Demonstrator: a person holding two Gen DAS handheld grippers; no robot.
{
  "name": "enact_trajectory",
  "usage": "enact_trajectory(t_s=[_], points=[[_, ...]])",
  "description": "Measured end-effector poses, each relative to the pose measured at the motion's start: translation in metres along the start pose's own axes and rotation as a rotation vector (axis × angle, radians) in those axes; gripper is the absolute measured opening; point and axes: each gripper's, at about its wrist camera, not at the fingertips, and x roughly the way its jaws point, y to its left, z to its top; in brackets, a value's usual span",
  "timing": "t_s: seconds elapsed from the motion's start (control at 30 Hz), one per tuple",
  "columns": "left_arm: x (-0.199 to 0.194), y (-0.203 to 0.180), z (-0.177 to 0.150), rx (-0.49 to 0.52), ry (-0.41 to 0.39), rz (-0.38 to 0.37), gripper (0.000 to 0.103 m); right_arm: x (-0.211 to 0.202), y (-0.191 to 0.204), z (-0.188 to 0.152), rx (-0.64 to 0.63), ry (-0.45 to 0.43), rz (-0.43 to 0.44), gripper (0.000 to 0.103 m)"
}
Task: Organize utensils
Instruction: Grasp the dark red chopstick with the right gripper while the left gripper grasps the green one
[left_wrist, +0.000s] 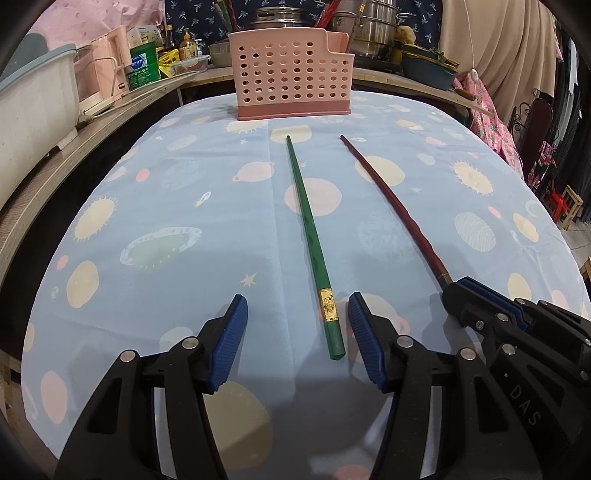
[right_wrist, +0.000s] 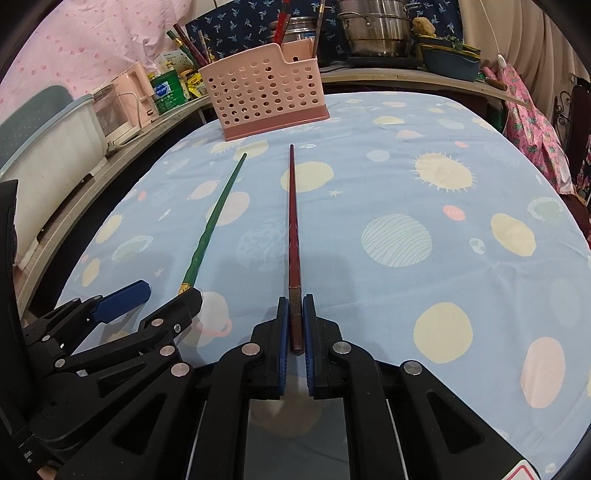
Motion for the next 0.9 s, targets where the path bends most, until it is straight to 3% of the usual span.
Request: enact_trajectory(t_s=[0.43, 0.63, 0.7, 0.9], points=[[-0.002, 0.002, -0.001, -0.006, -0.007, 0.003, 0.046, 0.0, 0.0, 0.0, 0.001, 0.001, 0.0, 0.007], [-0.005, 0.003, -0.002, -0.007, -0.01, 0.007, 0.03, 0.001, -0.002, 0.0, 0.008, 0.001, 0.007, 0.007], [-0.005, 0.004, -0.002, -0.011, -0.008, 0.004, 0.018, 0.0, -0.002, 0.0, 0.01, 0.001, 0.009, 0.007], [-0.005, 0.012, -0.002, -0.032, -0.001, -0.01, 0.007, 0.0, -0.002, 0.0, 0.011, 0.002, 0.01, 0.007]])
